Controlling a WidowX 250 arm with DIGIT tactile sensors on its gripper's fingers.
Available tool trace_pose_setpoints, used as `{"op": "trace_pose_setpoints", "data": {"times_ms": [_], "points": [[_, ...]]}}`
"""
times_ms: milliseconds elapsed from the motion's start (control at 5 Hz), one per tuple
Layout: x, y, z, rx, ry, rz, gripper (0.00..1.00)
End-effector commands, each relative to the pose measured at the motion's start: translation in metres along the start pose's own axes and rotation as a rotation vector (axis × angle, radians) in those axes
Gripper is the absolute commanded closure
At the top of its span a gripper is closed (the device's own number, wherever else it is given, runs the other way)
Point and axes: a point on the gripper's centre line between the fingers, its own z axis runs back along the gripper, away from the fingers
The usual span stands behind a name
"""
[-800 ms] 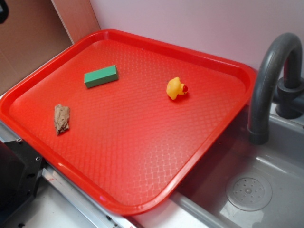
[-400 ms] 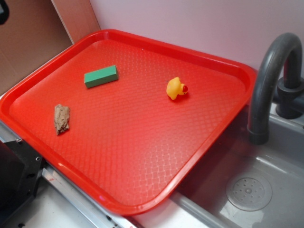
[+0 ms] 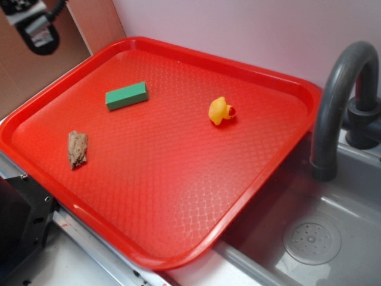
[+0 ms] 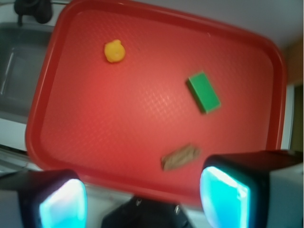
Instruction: Grab the yellow duck.
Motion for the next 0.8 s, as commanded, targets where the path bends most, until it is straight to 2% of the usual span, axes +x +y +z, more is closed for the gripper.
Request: {"op": "trace_pose_setpoints", "data": {"times_ms": [0,200,400,600], "points": [[0.06,-0.022,-0.06,-0.014,-0.082,-0.241,0.0],[0.083,-0.025,-0.084,-0.123,-0.089,-0.295,0.0],[0.097,-0.024,-0.104,-0.129,-0.06,-0.295,0.0],[0.114,-0.023,-0.12,-0.081,-0.047,-0.285,0.0]]}}
